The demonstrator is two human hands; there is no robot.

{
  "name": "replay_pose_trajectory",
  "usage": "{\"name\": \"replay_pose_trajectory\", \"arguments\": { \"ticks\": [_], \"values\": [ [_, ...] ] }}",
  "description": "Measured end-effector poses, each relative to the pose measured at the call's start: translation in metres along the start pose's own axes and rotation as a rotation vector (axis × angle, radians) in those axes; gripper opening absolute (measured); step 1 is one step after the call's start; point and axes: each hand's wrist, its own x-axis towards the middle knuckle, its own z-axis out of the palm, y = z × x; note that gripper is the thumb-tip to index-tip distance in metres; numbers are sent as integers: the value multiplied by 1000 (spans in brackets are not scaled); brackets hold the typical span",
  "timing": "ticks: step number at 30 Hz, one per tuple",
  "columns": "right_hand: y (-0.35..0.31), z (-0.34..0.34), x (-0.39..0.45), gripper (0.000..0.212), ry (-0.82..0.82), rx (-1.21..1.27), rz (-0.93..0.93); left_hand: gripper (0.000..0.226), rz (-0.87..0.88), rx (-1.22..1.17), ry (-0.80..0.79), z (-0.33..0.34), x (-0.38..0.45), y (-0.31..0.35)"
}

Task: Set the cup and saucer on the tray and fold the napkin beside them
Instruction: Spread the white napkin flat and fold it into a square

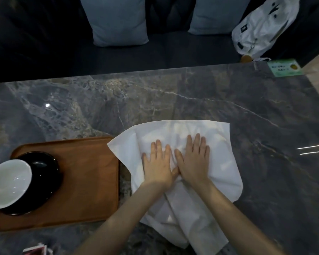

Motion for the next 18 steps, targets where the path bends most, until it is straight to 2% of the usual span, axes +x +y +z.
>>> {"name": "replay_pose_trajectory", "arguments": {
  "ticks": [5,8,15,18],
  "values": [
    [22,2,6,82,-14,-56,-13,81,138,-6,84,11,2,-11],
    [36,-1,12,81,-19,-66,-23,72,201,-8,76,11,-1,-19],
    [66,-8,19,79,-31,-141,-88,75,429,178,56,4,-6,-63],
    [66,-9,18,81,-42,-135,-83,83,440,211,80,-5,5,-79]
  ]
}}
